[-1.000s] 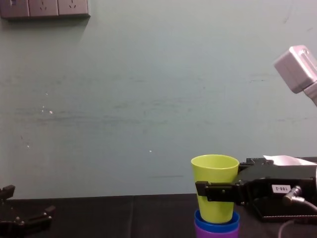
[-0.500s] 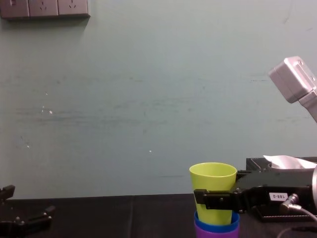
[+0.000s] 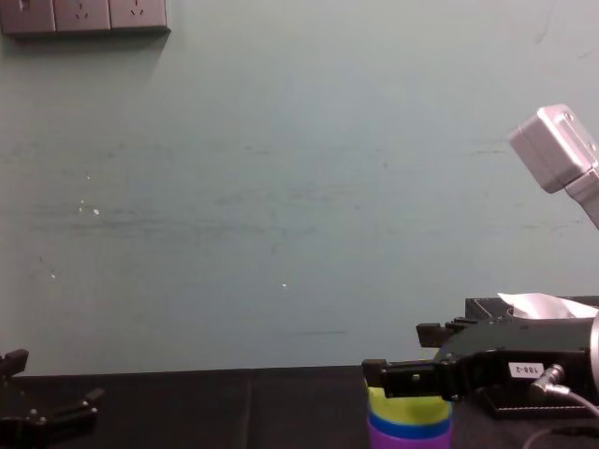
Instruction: Stack the three plastic cups sequentially using one hand.
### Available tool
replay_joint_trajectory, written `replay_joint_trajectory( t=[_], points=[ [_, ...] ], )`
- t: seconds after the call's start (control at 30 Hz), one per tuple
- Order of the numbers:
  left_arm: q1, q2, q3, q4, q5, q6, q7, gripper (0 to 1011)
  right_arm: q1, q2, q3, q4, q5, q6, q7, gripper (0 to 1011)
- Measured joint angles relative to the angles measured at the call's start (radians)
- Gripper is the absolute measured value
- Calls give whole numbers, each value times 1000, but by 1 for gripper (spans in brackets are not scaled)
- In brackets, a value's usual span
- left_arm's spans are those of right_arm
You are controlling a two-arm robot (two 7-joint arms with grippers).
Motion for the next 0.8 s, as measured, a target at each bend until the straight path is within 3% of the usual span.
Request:
replay_joint_trajectory(
  t=[0.17, 0.67, 0.8],
  points=[
    [0, 0, 0, 0, 0, 0, 0, 1010, 0, 0, 0, -1, 0, 0, 0, 1003],
    [0, 0, 0, 0, 0, 0, 0, 1010, -2, 1, 2, -3, 1, 0, 0, 1003],
    [0, 0, 0, 0, 0, 0, 0, 1010, -29, 20, 28, -22, 23, -15, 0, 1003]
  ],
)
